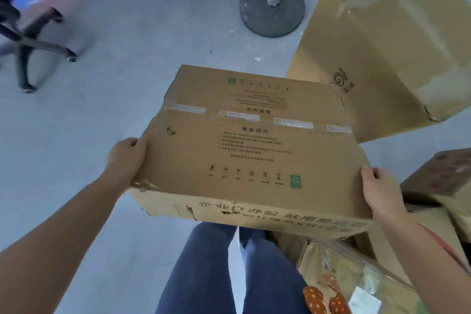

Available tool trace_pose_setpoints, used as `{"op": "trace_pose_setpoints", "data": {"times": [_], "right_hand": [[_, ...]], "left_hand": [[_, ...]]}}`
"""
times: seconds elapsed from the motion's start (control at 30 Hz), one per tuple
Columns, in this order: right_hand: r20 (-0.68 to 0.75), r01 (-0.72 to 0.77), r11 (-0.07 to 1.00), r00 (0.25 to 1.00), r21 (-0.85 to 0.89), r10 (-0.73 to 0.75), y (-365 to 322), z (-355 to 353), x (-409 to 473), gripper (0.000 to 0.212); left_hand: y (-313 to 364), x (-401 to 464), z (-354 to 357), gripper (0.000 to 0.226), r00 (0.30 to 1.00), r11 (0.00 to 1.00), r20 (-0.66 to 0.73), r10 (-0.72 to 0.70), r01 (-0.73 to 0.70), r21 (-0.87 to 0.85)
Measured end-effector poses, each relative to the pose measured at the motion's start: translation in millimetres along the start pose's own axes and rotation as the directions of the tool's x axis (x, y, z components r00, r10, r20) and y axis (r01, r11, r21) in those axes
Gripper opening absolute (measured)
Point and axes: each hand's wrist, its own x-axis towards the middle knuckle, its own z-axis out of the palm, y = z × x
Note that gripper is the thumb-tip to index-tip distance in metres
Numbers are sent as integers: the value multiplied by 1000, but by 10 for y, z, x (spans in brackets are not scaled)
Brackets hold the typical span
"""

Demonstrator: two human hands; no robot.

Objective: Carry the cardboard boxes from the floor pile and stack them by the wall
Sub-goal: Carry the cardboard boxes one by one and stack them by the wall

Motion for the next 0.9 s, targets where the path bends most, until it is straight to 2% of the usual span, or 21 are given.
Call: {"op": "trace_pose_setpoints", "data": {"times": [0.17, 0.27, 0.37, 0.5, 0.77, 0.9], "right_hand": [[67, 171, 984, 984, -49, -167, -414, -178, -481, 28], [124, 290, 951, 953, -106, -277, -695, -77, -676, 26], [179, 344, 927, 932, -152, -316, -965, 186, -1006, 29], [242, 458, 872, 878, -170, -413, -1362, 789, -1649, 40], [406, 707, 677, 690, -205, -599, -2023, 2421, -3269, 38], [509, 796, 577, 580, -185, -636, -2340, 3161, -4199, 34]], "left_hand": [[-547, -861, -471, 16, 983, 953, -25, -181, 169, -252], [-1115, -1255, -649, 18, 961, 905, -52, -272, 237, -353], [-1704, -1567, -820, 19, 916, 834, -71, -395, 325, -446], [-2517, -1882, -1166, 15, 836, 716, -109, -537, 384, -582], [-4253, -2473, -2128, 29, 630, 473, -125, -766, 421, -774], [-5053, -2748, -2635, 27, 509, 437, -183, -841, 439, -785]]}}
